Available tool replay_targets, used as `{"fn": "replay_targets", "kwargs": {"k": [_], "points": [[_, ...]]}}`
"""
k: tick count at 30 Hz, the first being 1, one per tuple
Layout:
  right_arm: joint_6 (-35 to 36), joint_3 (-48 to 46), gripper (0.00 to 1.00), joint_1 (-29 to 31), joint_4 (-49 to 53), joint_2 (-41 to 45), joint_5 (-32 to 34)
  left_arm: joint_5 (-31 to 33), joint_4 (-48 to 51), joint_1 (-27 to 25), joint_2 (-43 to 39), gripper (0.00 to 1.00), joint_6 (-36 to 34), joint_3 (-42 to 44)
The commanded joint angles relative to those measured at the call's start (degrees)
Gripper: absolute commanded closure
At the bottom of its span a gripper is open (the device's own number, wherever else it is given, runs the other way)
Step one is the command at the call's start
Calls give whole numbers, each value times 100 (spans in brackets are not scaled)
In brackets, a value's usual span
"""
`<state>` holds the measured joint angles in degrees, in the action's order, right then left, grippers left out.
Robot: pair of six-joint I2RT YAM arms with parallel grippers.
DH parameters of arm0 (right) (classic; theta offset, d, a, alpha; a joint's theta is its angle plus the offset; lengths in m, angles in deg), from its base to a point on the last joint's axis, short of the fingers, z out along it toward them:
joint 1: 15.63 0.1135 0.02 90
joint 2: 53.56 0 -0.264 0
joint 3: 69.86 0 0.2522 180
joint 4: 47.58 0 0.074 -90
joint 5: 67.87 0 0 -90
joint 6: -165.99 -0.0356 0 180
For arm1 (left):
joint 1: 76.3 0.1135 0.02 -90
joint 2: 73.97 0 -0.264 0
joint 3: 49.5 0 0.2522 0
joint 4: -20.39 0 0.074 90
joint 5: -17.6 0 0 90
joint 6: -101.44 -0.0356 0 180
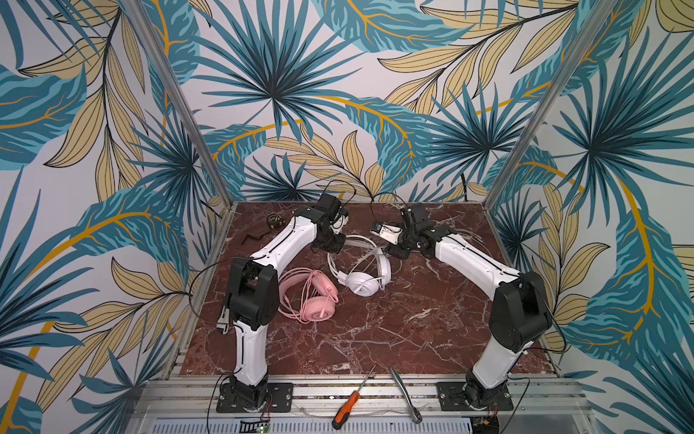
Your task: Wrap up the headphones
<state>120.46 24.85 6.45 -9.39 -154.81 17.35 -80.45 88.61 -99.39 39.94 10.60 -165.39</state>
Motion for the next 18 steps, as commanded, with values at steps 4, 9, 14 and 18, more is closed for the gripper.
{"fn": "replay_targets", "kwargs": {"k": [4, 9, 14, 18], "points": [[-1683, -808, 35, -198, -983, 131, -882, -628, -24, 170, -535, 100, 102, 85], [-2542, -1209, 35, -260, -1730, 171, -1053, -839, -29, 213, -613, 100, 149, 166], [-3357, -1491, 35, -385, -2338, 110, -1350, -1110, -32, 238, -676, 100, 215, 185], [-3946, -1532, 40, -478, -2610, -103, -1618, -1333, -40, 288, -703, 100, 337, 173]]}}
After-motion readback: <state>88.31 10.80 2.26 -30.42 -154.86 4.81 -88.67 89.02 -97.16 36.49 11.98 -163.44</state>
